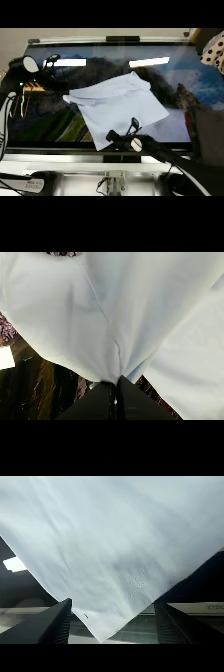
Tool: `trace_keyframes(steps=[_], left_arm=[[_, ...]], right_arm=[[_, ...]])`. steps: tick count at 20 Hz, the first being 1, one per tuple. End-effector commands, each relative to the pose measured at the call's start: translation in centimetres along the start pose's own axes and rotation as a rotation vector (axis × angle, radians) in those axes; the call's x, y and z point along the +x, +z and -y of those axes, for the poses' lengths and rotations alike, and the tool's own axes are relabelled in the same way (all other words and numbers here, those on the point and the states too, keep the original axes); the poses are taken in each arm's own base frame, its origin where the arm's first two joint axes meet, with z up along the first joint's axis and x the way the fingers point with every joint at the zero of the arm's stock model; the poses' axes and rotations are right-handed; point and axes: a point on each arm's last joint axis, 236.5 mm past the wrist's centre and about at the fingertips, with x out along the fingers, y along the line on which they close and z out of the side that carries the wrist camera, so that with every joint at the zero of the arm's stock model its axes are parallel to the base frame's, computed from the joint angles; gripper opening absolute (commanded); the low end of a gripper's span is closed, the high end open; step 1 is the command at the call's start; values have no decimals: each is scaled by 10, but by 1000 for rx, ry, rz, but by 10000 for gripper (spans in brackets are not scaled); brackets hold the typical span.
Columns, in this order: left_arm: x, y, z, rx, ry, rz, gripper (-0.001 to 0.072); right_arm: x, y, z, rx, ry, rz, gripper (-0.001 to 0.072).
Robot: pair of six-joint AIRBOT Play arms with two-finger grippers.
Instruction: Fold the shirts.
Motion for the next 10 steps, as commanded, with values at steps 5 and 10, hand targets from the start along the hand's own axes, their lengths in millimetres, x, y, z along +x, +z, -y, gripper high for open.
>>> trace_keyframes(steps=[5,10], left_arm=[[0,0,0,-1,0,1,39],[-3,3,10,-10,-43,15,39]], right_arm=[[26,-15,-5,69,42,14,599],[23,-1,-25,49,101,63,59]])
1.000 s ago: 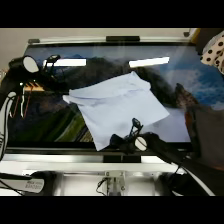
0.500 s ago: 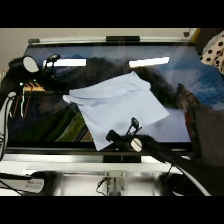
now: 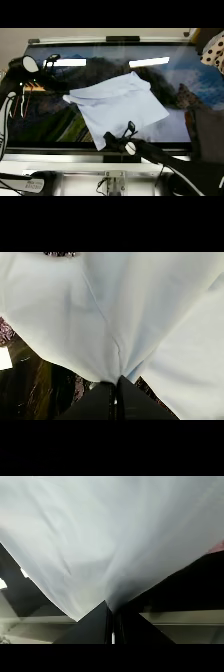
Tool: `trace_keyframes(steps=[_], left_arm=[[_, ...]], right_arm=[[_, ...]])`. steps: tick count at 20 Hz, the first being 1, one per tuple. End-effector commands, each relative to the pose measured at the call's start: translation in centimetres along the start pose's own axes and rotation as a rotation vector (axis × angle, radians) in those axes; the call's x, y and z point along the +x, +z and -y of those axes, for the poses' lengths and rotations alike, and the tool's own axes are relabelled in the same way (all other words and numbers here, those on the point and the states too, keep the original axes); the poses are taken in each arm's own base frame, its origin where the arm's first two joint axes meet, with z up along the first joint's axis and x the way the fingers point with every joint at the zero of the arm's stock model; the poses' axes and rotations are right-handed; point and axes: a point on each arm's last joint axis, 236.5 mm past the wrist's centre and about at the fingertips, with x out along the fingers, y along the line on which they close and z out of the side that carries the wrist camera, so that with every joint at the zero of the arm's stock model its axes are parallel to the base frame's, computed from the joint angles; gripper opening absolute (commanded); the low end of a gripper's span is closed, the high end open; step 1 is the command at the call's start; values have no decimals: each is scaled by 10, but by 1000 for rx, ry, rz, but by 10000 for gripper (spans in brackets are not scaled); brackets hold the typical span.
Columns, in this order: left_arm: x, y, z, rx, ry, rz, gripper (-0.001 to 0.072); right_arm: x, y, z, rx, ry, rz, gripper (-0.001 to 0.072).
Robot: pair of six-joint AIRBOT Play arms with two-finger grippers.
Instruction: Fold the shirts.
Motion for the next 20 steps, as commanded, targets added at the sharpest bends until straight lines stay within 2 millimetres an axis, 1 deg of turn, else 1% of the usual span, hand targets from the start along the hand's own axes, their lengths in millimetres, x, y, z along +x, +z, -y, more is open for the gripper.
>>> trace_keyframes(steps=[1,2,3,4,5,6,7,8,9,10,11,12,13,14,15,16,17,18,19,20], left_arm=[[-6,6,6,-3,-24,23,39],[-16,12,6,-1,-21,51,39],[-37,22,7,6,-14,106,39],[-67,36,9,13,-11,187,38],[-111,54,14,20,-8,310,39],[-167,70,22,33,-8,463,38],[-227,81,31,47,-4,622,39],[-292,85,40,47,4,790,39],[-362,79,51,42,19,971,39],[-425,66,64,45,28,1135,39],[-486,45,80,58,33,1304,39],[-534,20,97,85,35,1450,40],[-575,-10,115,113,36,1577,39],[-605,-38,129,137,36,1668,39],[-626,-65,142,159,35,1736,39],[-640,-87,152,178,34,1777,39],[-648,-104,159,191,34,1801,38],[-653,-117,164,201,39,1820,38],[-655,-125,166,205,43,1830,38],[-652,-128,165,204,57,1818,39]], right_arm=[[-11,15,-35,-108,87,48,59],[-27,21,-54,-242,117,62,59],[-55,32,-74,-442,130,87,58],[-89,48,-90,-615,113,123,59],[-137,73,-101,-750,65,192,58],[-191,101,-111,-819,12,302,58],[-263,131,-125,-858,-20,470,58],[-336,149,-142,-868,-10,652,58],[-418,155,-159,-869,37,859,58],[-488,149,-171,-863,92,1031,58],[-555,133,-177,-853,152,1186,58],[-606,114,-178,-844,202,1301,58],[-648,95,-175,-836,242,1399,59],[-677,80,-170,-829,268,1466,58],[-698,66,-166,-831,290,1516,59],[-710,57,-162,-829,305,1545,59],[-715,53,-160,-827,308,1554,59],[-714,53,-157,-821,298,1547,59],[-709,57,-155,-817,275,1527,59],[-702,65,-151,-812,229,1510,59]])
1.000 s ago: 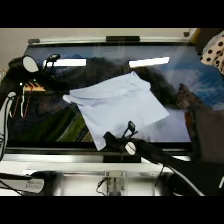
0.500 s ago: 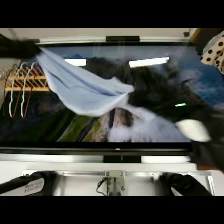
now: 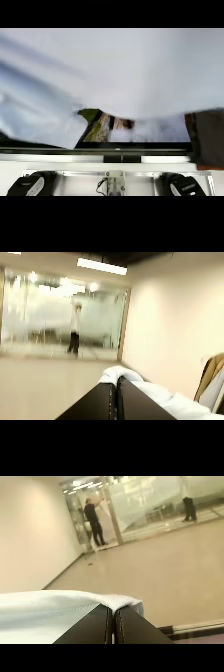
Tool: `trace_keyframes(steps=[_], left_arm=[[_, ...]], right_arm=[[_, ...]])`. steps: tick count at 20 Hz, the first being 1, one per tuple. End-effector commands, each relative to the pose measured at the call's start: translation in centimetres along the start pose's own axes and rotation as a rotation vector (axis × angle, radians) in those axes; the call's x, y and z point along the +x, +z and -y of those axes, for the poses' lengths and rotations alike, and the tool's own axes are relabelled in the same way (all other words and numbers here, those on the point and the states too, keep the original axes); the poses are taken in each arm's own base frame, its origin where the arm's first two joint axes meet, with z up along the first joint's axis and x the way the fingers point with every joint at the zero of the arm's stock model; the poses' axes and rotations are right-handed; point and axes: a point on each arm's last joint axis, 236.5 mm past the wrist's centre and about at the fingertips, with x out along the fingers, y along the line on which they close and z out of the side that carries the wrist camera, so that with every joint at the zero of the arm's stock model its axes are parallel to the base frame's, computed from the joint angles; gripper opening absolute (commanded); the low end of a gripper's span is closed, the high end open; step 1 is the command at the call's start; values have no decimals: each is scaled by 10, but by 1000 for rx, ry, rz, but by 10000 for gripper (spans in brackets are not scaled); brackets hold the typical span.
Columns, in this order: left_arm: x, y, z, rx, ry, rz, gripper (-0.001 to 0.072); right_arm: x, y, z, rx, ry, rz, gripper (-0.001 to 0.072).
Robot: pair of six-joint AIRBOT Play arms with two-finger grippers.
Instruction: Fold the shirts.
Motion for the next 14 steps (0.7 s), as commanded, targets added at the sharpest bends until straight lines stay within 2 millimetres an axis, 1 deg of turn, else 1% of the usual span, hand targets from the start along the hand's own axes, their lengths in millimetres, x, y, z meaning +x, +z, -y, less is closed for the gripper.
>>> trace_keyframes(steps=[1,3,4,6,7,9,11,12,14], left_arm=[[-34,23,8,44,24,53,38],[-29,-16,-13,82,93,-93,38],[-26,-42,-28,98,135,-182,38],[-25,-97,-59,123,222,-363,38],[-25,-123,-74,132,261,-443,38],[-25,-181,-99,136,314,-593,39],[-25,-250,-118,114,334,-741,39],[-26,-291,-127,97,339,-819,39],[-26,-373,-144,58,343,-931,39]], right_arm=[[-10,-1,23,-55,-102,-38,59],[6,-33,42,-101,-189,-165,59],[13,-53,53,-141,-237,-250,59],[29,-106,77,-225,-341,-473,59],[37,-132,86,-263,-375,-574,59],[57,-194,98,-330,-408,-762,59],[73,-272,112,-361,-433,-928,59],[80,-316,121,-356,-451,-991,59],[96,-398,134,-353,-446,-1059,60]])
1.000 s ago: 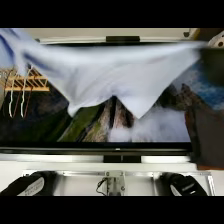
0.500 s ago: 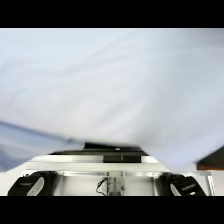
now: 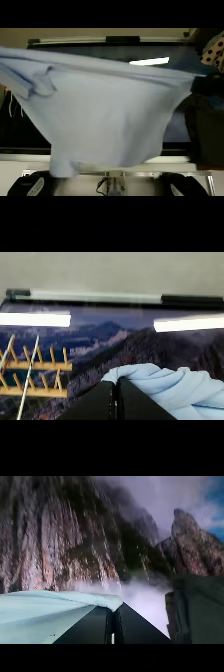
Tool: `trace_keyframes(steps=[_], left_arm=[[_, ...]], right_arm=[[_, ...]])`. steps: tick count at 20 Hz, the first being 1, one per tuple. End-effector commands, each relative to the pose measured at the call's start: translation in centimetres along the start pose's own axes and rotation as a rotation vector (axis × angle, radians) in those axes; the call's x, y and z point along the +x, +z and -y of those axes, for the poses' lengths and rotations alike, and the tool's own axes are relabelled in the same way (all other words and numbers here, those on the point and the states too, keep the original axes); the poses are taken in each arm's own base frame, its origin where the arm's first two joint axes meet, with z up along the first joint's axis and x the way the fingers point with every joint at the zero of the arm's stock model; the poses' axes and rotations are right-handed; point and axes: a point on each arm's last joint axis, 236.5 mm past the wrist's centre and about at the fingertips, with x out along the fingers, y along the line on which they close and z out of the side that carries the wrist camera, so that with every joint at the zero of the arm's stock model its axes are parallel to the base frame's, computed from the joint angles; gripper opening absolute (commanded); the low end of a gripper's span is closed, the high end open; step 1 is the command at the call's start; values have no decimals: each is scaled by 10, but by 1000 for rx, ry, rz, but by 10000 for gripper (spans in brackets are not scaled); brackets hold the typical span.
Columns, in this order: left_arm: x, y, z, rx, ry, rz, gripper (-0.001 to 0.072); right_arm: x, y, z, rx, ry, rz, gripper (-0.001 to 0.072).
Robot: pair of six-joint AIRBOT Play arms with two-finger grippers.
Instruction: Fold the shirts.
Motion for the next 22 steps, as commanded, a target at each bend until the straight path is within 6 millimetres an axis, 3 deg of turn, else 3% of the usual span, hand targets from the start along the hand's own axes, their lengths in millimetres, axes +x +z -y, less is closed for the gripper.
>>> trace_keyframes(steps=[1,3,5,7,9,10,12,14,16,17,18,19,20,22], left_arm=[[96,-103,-9,-22,14,-200,39],[153,-151,-2,-94,-22,-252,39],[195,-180,8,-193,-60,-302,39],[227,-186,17,-304,-92,-299,39],[255,-181,19,-414,-102,-249,39],[266,-182,17,-454,-97,-227,39],[283,-200,16,-506,-87,-250,39],[292,-228,29,-565,-109,-339,40],[292,-249,52,-590,-151,-425,46],[289,-256,60,-573,-169,-458,141],[284,-260,63,-554,-186,-489,392],[275,-264,61,-521,-205,-541,644],[264,-269,50,-477,-209,-604,675],[234,-283,4,-412,-155,-769,674]], right_arm=[[118,-66,-40,-32,-8,-154,60],[168,-85,-46,60,-32,-218,60],[201,-93,-40,225,-74,-264,60],[219,-77,-35,308,-55,-220,60],[228,-48,-31,355,-9,-109,60],[230,-38,-28,395,11,-70,60],[236,-39,-26,472,24,-75,60],[245,-60,-36,511,31,-157,60],[252,-85,-61,540,61,-262,61],[252,-92,-72,543,79,-290,101],[251,-94,-78,549,90,-303,270],[245,-94,-79,538,96,-311,548],[236,-93,-73,482,88,-325,591],[211,-96,-40,315,20,-386,587]])
